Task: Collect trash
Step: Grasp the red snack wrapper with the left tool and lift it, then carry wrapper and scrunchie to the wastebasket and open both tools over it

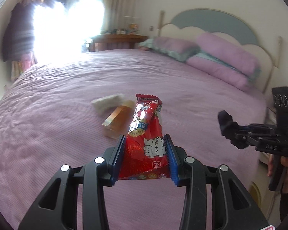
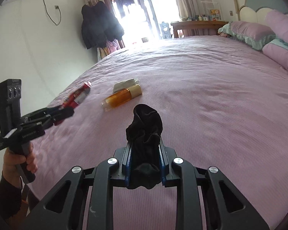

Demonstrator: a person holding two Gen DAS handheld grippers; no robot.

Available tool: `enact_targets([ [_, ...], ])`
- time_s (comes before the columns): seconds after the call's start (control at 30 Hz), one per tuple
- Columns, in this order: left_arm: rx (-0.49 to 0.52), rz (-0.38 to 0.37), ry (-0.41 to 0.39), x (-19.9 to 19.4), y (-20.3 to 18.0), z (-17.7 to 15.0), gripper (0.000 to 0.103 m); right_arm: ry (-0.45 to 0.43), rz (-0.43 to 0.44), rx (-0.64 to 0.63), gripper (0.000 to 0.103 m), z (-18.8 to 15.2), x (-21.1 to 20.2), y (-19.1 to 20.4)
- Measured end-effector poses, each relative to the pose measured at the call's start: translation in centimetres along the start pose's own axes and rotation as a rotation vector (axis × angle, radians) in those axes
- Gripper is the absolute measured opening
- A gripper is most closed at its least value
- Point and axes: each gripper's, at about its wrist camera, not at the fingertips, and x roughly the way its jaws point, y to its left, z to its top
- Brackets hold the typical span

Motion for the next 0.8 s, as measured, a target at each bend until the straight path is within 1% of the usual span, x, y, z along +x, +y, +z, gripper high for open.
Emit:
enact_targets([
  [0.1, 0.036, -0.042, 0.01, -0.5, -2.9, -1.2, 0.041, -0.02, -0.017, 0.015, 0.022, -2.2, -3.5, -0.1],
  [0.2, 0.066, -0.133, 0.036, -0.5, -6.5, -2.8, 0.041, -0.046, -0.04, 0.06, 0.022, -5.0, -7.0, -1.0],
  [0.37, 0.118, -0.282, 0.088, 0.3, -12.9, -5.5, 0.041, -0.05, -0.119, 0.148, 0.022, -10.0, -11.5, -3.1],
  [0.47, 0.144, -0.364, 0.124, 1.0, -16.2, -6.9, 0.041, -0.053, -0.196, 0.223, 0.023, -13.9, -14.5, -4.7],
  [0.57, 0.171, -0.432, 0.161, 1.5, -19.4, -8.6, 0.041, -0.043, -0.256, 0.302, 0.023, -17.6, -16.6, -6.3],
  [0.67, 0.193, -0.489, 0.198, 2.0, -22.5, -10.6, 0.041, -0.013, -0.298, 0.365, 0.023, -20.9, -17.4, -7.3],
  [0.7, 0.196, -0.502, 0.212, 2.2, -23.3, -11.3, 0.041, 0.007, -0.314, 0.391, 0.023, -22.5, -17.5, -7.9],
  [0.77, 0.2, -0.527, 0.253, 2.8, -25.0, -13.1, 0.041, 0.043, -0.35, 0.425, 0.023, -24.6, -17.3, -8.9],
  [0.8, 0.202, -0.539, 0.271, 3.1, -25.7, -13.8, 0.041, 0.069, -0.376, 0.441, 0.025, -25.9, -17.0, -9.4],
])
